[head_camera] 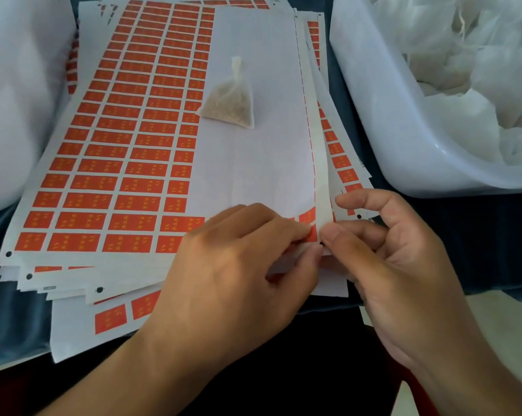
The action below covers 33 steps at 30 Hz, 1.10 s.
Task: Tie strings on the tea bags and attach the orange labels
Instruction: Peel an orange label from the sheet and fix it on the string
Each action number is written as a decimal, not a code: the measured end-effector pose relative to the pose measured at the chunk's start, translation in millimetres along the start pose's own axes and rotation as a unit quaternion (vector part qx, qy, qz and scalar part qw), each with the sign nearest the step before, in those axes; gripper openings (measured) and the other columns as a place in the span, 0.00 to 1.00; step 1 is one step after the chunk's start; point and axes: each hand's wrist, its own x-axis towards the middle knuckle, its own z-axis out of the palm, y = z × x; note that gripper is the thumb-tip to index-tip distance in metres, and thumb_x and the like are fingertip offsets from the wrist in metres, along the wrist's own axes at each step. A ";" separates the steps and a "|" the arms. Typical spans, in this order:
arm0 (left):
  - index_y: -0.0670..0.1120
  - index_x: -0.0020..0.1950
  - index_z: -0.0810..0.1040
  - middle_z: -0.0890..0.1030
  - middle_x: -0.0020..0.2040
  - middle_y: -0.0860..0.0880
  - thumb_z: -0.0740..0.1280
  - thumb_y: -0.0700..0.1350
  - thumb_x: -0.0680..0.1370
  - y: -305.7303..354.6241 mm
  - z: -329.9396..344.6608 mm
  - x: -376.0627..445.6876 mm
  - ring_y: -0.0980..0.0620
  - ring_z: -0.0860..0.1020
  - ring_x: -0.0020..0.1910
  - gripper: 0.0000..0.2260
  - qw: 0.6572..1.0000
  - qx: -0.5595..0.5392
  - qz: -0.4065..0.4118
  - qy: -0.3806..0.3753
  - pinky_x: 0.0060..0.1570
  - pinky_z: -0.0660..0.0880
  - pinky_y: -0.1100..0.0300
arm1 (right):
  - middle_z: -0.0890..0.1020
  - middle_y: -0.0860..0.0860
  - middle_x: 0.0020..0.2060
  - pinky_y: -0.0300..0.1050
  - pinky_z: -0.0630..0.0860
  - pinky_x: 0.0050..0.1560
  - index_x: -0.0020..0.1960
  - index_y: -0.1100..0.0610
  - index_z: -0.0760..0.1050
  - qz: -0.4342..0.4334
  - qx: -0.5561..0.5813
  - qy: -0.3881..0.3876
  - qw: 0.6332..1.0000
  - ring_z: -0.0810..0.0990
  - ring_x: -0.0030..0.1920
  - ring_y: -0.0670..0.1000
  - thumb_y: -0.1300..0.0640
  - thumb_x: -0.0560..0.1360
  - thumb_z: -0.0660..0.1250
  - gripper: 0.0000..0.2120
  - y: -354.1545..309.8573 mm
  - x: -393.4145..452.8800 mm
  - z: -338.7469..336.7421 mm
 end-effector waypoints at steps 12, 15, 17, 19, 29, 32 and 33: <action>0.44 0.37 0.83 0.80 0.35 0.49 0.70 0.45 0.79 -2.7 5.2 2.6 0.48 0.75 0.32 0.12 0.997 0.066 0.049 0.005 0.30 0.73 0.50 | 0.88 0.47 0.40 0.35 0.82 0.45 0.51 0.42 0.77 -0.053 -0.110 0.010 0.992 0.88 0.42 0.49 0.52 0.75 0.75 0.09 -5.0 -3.7 2.0; 0.46 0.40 0.85 0.82 0.36 0.52 0.71 0.45 0.78 -2.1 3.0 6.5 0.54 0.77 0.33 0.08 0.999 0.026 0.023 -0.013 0.32 0.75 0.55 | 0.88 0.46 0.41 0.32 0.81 0.45 0.50 0.43 0.77 -0.056 -0.106 0.012 0.993 0.88 0.43 0.47 0.49 0.72 0.73 0.08 -7.1 -3.8 1.6; 0.49 0.44 0.87 0.83 0.38 0.56 0.72 0.47 0.77 -2.4 -0.7 8.8 0.57 0.80 0.36 0.05 0.998 -0.041 -0.028 -0.031 0.35 0.77 0.63 | 0.88 0.46 0.41 0.30 0.80 0.44 0.50 0.43 0.77 -0.058 -0.109 0.009 0.992 0.88 0.45 0.46 0.49 0.72 0.72 0.08 -8.2 -3.9 1.0; 0.51 0.45 0.87 0.83 0.38 0.59 0.74 0.46 0.77 -4.1 -3.5 10.0 0.58 0.81 0.38 0.03 0.992 -0.095 -0.068 -0.044 0.36 0.78 0.65 | 0.88 0.44 0.41 0.29 0.79 0.44 0.50 0.44 0.77 -0.060 -0.118 0.003 0.991 0.88 0.46 0.44 0.49 0.72 0.72 0.08 -8.9 -3.5 -0.2; 0.57 0.43 0.82 0.83 0.41 0.64 0.67 0.56 0.75 -3.4 -7.7 16.6 0.63 0.82 0.42 0.06 0.968 -0.168 -0.180 -0.056 0.37 0.77 0.72 | 0.88 0.44 0.42 0.39 0.83 0.44 0.53 0.39 0.76 -0.045 -0.202 -0.005 0.978 0.88 0.42 0.47 0.45 0.73 0.70 0.10 -18.2 -4.2 -15.1; 0.56 0.41 0.82 0.83 0.38 0.62 0.67 0.56 0.75 -5.2 -14.4 22.3 0.61 0.82 0.40 0.07 0.959 -0.199 -0.202 -0.012 0.36 0.76 0.72 | 0.87 0.39 0.43 0.34 0.82 0.43 0.52 0.37 0.75 -0.047 -0.260 0.004 0.964 0.87 0.40 0.44 0.45 0.73 0.68 0.08 -25.5 -5.6 -22.7; 0.55 0.41 0.82 0.83 0.38 0.61 0.67 0.55 0.75 -5.9 -17.4 24.4 0.60 0.82 0.39 0.07 0.958 -0.203 -0.202 0.005 0.35 0.76 0.71 | 0.86 0.37 0.43 0.32 0.80 0.42 0.52 0.37 0.74 -0.059 -0.308 0.012 0.949 0.86 0.40 0.41 0.46 0.74 0.68 0.08 -27.8 -6.3 -24.8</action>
